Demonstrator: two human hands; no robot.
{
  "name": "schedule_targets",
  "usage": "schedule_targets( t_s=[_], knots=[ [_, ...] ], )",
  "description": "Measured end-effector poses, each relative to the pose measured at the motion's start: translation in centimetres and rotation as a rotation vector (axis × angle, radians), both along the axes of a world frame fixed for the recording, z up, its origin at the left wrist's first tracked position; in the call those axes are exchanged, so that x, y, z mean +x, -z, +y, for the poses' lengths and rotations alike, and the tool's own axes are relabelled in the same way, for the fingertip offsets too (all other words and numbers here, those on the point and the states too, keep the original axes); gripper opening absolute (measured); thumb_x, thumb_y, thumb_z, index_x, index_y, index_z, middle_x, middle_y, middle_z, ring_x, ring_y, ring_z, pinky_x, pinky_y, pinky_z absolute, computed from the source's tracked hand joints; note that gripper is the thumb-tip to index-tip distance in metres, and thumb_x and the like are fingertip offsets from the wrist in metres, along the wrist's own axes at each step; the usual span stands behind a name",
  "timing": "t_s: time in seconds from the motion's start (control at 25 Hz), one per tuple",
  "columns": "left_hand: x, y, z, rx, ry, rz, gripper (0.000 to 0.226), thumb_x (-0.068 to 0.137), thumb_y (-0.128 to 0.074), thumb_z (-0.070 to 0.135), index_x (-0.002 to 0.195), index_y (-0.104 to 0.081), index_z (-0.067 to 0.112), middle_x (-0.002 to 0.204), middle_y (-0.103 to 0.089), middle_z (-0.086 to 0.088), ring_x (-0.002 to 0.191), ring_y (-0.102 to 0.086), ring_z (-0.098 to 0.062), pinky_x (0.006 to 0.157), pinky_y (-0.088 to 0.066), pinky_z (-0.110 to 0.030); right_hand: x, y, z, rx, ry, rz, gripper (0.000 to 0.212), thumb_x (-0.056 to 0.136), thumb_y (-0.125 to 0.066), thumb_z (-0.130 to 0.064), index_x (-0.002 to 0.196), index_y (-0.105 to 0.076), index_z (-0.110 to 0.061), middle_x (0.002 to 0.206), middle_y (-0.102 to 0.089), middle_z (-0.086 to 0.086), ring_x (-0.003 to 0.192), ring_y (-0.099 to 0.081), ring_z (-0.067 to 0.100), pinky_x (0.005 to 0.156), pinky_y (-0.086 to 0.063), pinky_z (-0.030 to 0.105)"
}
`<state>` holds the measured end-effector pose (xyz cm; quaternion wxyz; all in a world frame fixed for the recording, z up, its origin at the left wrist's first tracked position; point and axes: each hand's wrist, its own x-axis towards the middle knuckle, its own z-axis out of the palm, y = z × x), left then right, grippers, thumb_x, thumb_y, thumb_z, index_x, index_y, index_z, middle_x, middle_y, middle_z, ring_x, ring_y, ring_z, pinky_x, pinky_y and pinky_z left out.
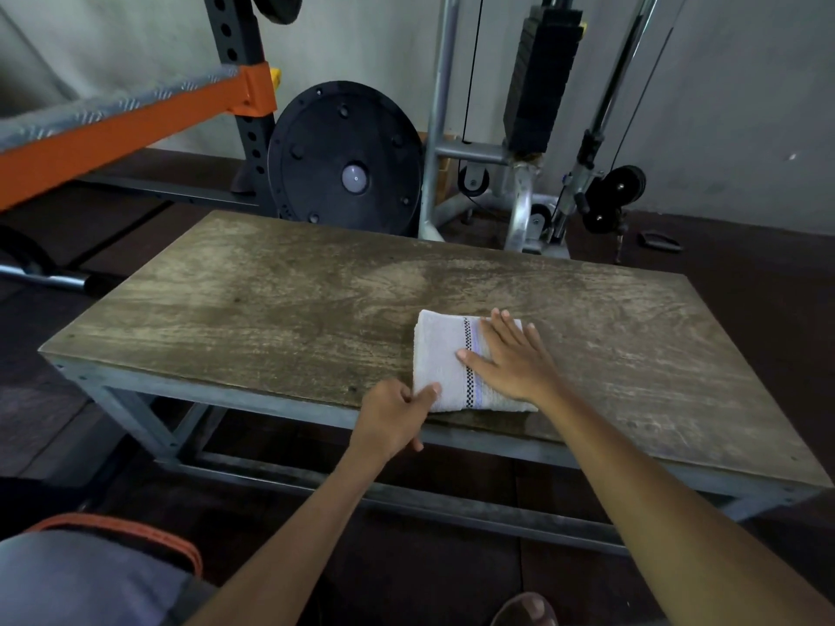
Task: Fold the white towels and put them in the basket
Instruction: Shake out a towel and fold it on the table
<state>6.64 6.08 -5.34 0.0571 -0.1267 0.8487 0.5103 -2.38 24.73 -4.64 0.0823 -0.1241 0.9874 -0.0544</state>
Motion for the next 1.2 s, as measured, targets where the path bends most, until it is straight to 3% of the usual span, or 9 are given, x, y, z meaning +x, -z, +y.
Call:
schedule_targets(
  t_s=[0.12, 0.2, 0.32, 0.4, 0.56, 0.72, 0.8, 0.92, 1.2],
  knots=[
    [-0.5, -0.7, 0.2, -0.259, -0.122, 0.315, 0.021, 0.089, -0.055, 0.039, 0.09, -0.051, 0.018, 0.081, -0.063, 0.002, 0.073, -0.061, -0.015, 0.066, -0.051, -0.034, 0.4, -0.3, 0.0, 0.013, 0.055, 0.158, 0.075, 0.094, -0.012, -0.061, 0.151, 0.002, -0.014, 0.159, 0.011, 0.008, 0.146, 0.015, 0.018, 0.117, 0.013, 0.044],
    [-2.7, -1.3, 1.2, -0.486, 0.062, 0.515, 0.031, 0.094, -0.044, 0.034, 0.121, -0.05, 0.019, 0.123, -0.057, -0.001, 0.113, -0.052, -0.018, 0.092, -0.043, -0.036, 0.8, 0.2, -0.3, 0.003, 0.077, 0.205, 0.069, 0.097, -0.013, -0.054, 0.152, -0.002, -0.013, 0.16, 0.008, 0.008, 0.147, 0.012, 0.019, 0.117, 0.011, 0.045],
    [-6.7, -0.4, 2.4, -0.803, 0.444, 0.359, 0.056, 0.1, -0.024, 0.038, 0.15, -0.016, 0.015, 0.159, -0.011, -0.001, 0.146, -0.008, -0.018, 0.115, -0.014, -0.047, 0.7, 1.5, -0.3, -0.061, 0.086, 0.078, 0.065, 0.099, -0.014, -0.051, 0.152, -0.001, -0.016, 0.16, 0.01, 0.004, 0.146, 0.014, 0.015, 0.117, 0.008, 0.045],
    [-8.2, 1.2, 1.9, -0.822, 0.476, 0.214, 0.059, 0.1, -0.018, 0.04, 0.151, -0.005, 0.014, 0.16, 0.002, -0.001, 0.147, 0.003, -0.016, 0.117, -0.003, -0.053, 0.2, 2.2, 0.0, -0.15, 0.073, 0.022, 0.063, 0.1, -0.017, -0.048, 0.152, 0.001, -0.017, 0.16, 0.013, 0.0, 0.145, 0.016, 0.012, 0.117, 0.008, 0.041],
    [-9.5, 1.9, 1.5, -0.777, 0.419, 0.209, 0.059, 0.1, -0.016, 0.042, 0.151, -0.004, 0.015, 0.16, 0.001, -0.003, 0.147, 0.002, -0.018, 0.118, 0.0, -0.052, -0.7, 1.9, 1.0, -0.444, 0.161, -0.042, 0.058, 0.102, -0.021, -0.042, 0.152, -0.001, -0.02, 0.159, 0.015, -0.004, 0.146, 0.012, 0.012, 0.117, 0.004, 0.036],
    [-7.8, 2.2, -1.0, -0.615, 0.286, 0.188, 0.057, 0.101, -0.018, 0.039, 0.151, -0.009, 0.014, 0.159, -0.015, -0.005, 0.147, -0.008, -0.017, 0.119, -0.002, -0.04, -0.2, 2.0, 2.5, -0.695, 0.345, -0.041, 0.061, 0.099, -0.027, -0.047, 0.151, -0.012, -0.018, 0.16, -0.01, 0.002, 0.146, -0.014, 0.021, 0.119, -0.015, 0.045],
    [-6.5, 2.0, -1.9, -0.562, 0.237, 0.205, 0.056, 0.101, -0.024, 0.038, 0.15, -0.014, 0.012, 0.153, -0.031, -0.009, 0.143, -0.024, -0.021, 0.118, -0.012, -0.041, 1.0, 2.0, 3.0, -0.596, 0.396, 0.035, 0.059, 0.096, -0.034, -0.049, 0.145, -0.034, -0.015, 0.154, -0.03, 0.006, 0.139, -0.031, 0.024, 0.113, -0.029, 0.047],
    [-6.6, 0.7, -0.7, -0.425, 0.163, 0.156, 0.06, 0.095, -0.036, 0.044, 0.146, -0.024, 0.015, 0.129, -0.057, -0.012, 0.118, -0.052, -0.03, 0.103, -0.039, -0.048, 2.4, 1.1, 2.5, -0.315, 0.458, 0.067, 0.053, 0.093, -0.037, -0.053, 0.116, -0.062, -0.013, 0.14, -0.039, 0.01, 0.131, -0.031, 0.029, 0.107, -0.028, 0.045],
    [-8.0, -0.3, 1.5, -0.168, 0.059, 0.001, 0.052, 0.091, -0.053, 0.032, 0.136, -0.043, 0.007, 0.131, -0.054, -0.012, 0.116, -0.053, -0.029, 0.096, -0.047, -0.042, 2.0, -0.6, 1.2, -0.455, 0.562, -0.12, 0.051, 0.086, -0.05, -0.052, 0.111, -0.058, -0.008, 0.138, -0.041, 0.016, 0.129, -0.033, 0.034, 0.103, -0.036, 0.041]
  ],
)
